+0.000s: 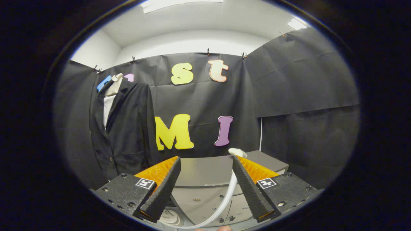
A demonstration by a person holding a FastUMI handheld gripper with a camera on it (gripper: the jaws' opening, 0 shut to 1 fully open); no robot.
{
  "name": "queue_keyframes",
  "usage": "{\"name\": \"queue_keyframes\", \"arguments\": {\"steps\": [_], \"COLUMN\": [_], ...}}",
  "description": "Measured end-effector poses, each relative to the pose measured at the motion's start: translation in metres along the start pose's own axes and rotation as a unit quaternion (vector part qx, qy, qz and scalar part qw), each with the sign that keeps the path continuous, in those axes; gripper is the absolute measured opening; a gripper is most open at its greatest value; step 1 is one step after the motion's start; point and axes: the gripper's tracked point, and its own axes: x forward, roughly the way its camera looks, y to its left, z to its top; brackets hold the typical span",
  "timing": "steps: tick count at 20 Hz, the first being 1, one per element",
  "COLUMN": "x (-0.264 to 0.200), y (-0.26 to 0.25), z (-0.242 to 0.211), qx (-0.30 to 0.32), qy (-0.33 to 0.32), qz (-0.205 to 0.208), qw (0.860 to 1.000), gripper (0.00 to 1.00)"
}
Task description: Iron the clothes twice with a garment steamer, once on the left side and once on the right side.
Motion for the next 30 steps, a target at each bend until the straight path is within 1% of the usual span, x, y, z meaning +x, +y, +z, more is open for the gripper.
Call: {"name": "queue_keyframes", "arguments": {"steps": [4, 7, 9, 13, 16, 18, 22, 27, 30], "x": [0.002, 0.005, 0.014, 0.054, 0.092, 0.119, 0.159, 0.207, 0.236], "y": [0.0, -0.005, -0.011, -0.03, -0.058, -0.078, -0.112, -0.121, -0.128], "z": [-0.004, -0.01, -0.012, -0.018, -0.015, -0.018, -0.048, -0.069, -0.084], "qx": [0.009, 0.015, 0.017, 0.034, 0.035, 0.028, 0.04, 0.069, 0.092], "qy": [0.012, 0.025, 0.038, 0.077, 0.088, 0.108, 0.179, 0.233, 0.271], "qz": [-0.028, -0.037, -0.036, -0.016, -0.021, -0.031, -0.047, -0.023, -0.018], "qw": [1.0, 0.999, 0.998, 0.996, 0.995, 0.993, 0.982, 0.97, 0.958], "gripper": [1.0, 1.0, 1.0, 1.0, 1.0, 1.0, 1.0, 1.0, 1.0]}}
